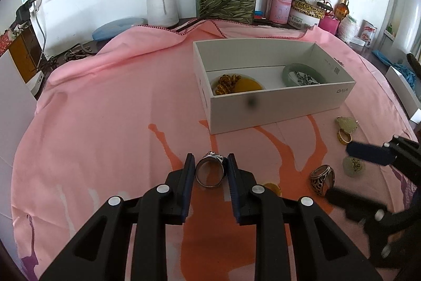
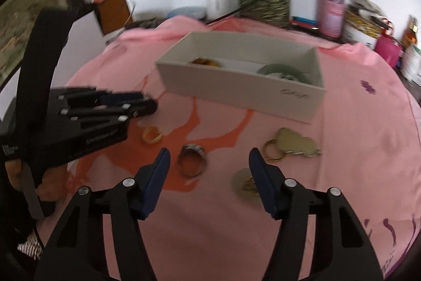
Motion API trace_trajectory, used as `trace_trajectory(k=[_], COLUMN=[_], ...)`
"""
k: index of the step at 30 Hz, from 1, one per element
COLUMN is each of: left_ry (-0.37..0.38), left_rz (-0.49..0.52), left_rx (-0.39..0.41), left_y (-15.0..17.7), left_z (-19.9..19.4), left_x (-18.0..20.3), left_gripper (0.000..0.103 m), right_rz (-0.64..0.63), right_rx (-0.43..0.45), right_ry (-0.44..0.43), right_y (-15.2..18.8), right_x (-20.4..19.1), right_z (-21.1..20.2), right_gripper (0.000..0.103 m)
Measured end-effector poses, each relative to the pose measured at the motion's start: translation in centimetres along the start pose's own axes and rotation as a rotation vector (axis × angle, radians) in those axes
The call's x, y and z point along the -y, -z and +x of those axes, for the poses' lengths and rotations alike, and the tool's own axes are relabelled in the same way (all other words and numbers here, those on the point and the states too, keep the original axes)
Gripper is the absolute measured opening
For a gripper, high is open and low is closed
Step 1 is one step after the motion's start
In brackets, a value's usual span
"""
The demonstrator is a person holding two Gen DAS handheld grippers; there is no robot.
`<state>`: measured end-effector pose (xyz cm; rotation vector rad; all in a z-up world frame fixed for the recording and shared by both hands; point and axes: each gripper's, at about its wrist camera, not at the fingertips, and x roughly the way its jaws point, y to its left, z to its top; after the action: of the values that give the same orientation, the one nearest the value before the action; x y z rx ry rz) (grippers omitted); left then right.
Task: Organize jewelry
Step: 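Grasp the plain silver ring with the left tool while the right tool grasps the stone ring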
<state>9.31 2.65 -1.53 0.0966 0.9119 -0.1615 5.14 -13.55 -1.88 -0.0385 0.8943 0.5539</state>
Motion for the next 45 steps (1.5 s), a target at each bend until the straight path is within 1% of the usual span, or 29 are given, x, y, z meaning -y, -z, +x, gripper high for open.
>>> trace_trajectory(k=[2, 4, 6, 7, 8, 9, 10, 13, 16, 17, 18, 19, 22, 23, 24, 26, 31, 34, 38, 41, 43, 45], left_ry=[-0.002, -0.004, 0.0, 0.002, 0.004, 0.006, 0.01, 0.02, 0.019, 0.014, 0.01, 0.011, 0.019, 0.026, 0.035, 0.055, 0.063, 0.062, 0.055, 0.046, 0.045, 0.037], left_rz=[0.002, 0.005, 0.004, 0.004, 0.006, 0.007, 0.009, 0.016, 0.022, 0.02, 0.016, 0.01, 0.007, 0.008, 0.011, 0.014, 0.021, 0.023, 0.019, 0.035, 0.042, 0.046], left_rx=[0.0, 0.001, 0.0, 0.0, 0.0, 0.0, 0.0, 0.001, 0.001, 0.0, -0.001, -0.002, -0.001, 0.001, 0.002, 0.004, 0.046, 0.062, 0.028, 0.02, 0.001, 0.003], left_y=[0.0, 0.1, 0.1, 0.1, 0.1, 0.1, 0.1, 0.2, 0.2, 0.2, 0.2, 0.2, 0.1, 0.1, 0.1, 0.1, 0.1, 0.0, 0.0, 0.2, 0.3, 0.4], left_z=[0.0, 0.0, 0.0, 0.0, 0.0, 0.0, -0.1, -0.2, -0.2, -0.1, 0.0, 0.0, 0.0, 0.0, -0.1, -0.2, -1.1, -1.5, -0.8, -0.6, -0.2, -0.1], left_x=[0.0, 0.1, 0.1, 0.1, 0.1, 0.2, 0.2, 0.4, 0.6, 0.6, 0.5, 0.4, 0.3, 0.4, 0.4, 0.5, 0.8, 0.8, 0.9, 1.1, 1.2, 1.3], left_gripper=[0.026, 0.026, 0.026, 0.026, 0.026, 0.026, 0.026, 0.026, 0.028, 0.036, 0.04, 0.042, 0.04, 0.028, 0.023, 0.023, 0.023, 0.023, 0.023, 0.023, 0.023, 0.024], right_rz=[0.004, 0.004, -0.011, -0.018, -0.033, -0.048, -0.06, -0.07, -0.06, -0.051, -0.038, -0.022, -0.006, -0.009, -0.01, -0.005, 0.004, -0.001, -0.007, -0.009, -0.008, 0.001], right_rx=[-0.008, -0.025, -0.032, -0.036, -0.038, -0.04, -0.041, -0.032, -0.017, -0.018, -0.024, -0.032, -0.032, -0.032, -0.031, -0.026, 0.023, 0.024, 0.014, 0.004, -0.013, -0.02], right_ry=[-0.019, -0.029, -0.025, -0.02, 0.0, 0.019, 0.023, 0.015, 0.038, 0.053, 0.061, 0.064, 0.062, 0.066, 0.067, 0.064, 0.069, 0.07, 0.069, 0.067, 0.067, 0.059], right_y=[0.0, 0.0, -0.1, -0.2, -0.2, -0.2, -0.2, -0.1, -0.1, -0.2, -0.2, -0.2, -0.3, -0.2, -0.2, -0.1, -0.2, -0.2, -0.2, -0.2, -0.1, -0.1], right_x=[-0.2, -0.3, -0.7, -0.9, -1.2, -1.4, -1.6, -1.6, -1.1, -0.8, -0.5, -0.2, 0.3, 0.2, 0.2, 0.2, 0.3, 0.3, 0.2, 0.1, 0.1, 0.3], right_z=[0.2, 0.6, 0.9, 1.0, 1.1, 1.2, 1.2, 1.0, 0.7, 0.8, 0.9, 1.0, 1.1, 1.0, 1.0, 0.9, 0.1, 0.2, 0.4, 0.5, 0.8, 0.9], right_gripper=[0.056, 0.053, 0.052, 0.049, 0.043, 0.025, 0.024, 0.024, 0.024, 0.024, 0.024, 0.024, 0.024, 0.024, 0.024, 0.024, 0.024, 0.024, 0.024, 0.024, 0.024, 0.024])
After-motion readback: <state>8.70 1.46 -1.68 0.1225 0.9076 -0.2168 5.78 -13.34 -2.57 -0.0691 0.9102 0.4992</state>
